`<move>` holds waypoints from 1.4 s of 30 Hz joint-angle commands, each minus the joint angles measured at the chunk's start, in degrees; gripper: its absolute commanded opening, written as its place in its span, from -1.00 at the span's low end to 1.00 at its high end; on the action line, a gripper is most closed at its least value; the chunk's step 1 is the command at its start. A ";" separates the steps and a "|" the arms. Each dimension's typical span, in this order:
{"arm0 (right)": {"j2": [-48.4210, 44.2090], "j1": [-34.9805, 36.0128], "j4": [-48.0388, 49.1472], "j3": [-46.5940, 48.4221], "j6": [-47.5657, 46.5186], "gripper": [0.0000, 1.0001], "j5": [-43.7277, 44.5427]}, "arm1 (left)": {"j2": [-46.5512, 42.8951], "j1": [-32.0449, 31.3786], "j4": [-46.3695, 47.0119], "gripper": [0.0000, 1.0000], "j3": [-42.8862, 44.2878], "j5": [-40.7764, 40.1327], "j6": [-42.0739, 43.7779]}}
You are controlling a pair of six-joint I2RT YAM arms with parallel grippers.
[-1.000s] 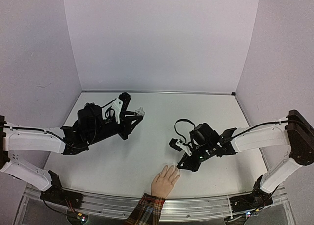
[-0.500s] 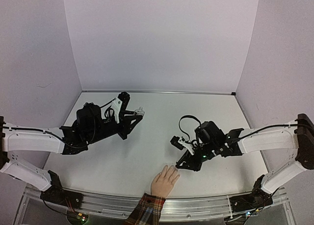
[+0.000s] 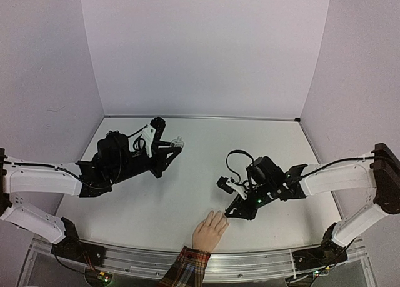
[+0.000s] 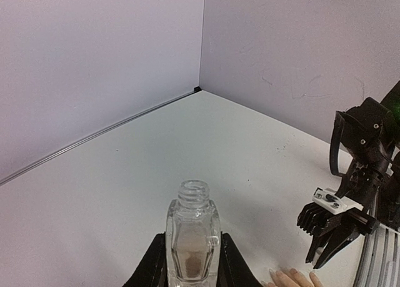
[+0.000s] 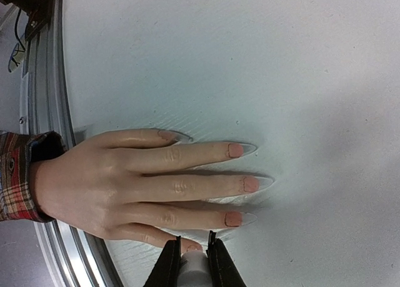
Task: Paint the nails
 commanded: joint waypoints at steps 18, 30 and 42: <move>2.14 0.17 0.10 2.25 -0.72 -1.00 -0.41 | -1.73 0.24 1.73 -1.00 1.15 0.85 0.40; 2.41 0.15 0.06 2.45 -0.07 -1.00 2.03 | -2.06 0.30 1.43 -1.00 0.99 0.85 0.47; 0.46 0.17 0.19 1.93 1.69 -1.00 9.41 | -2.81 0.34 0.80 -1.00 0.94 0.68 0.54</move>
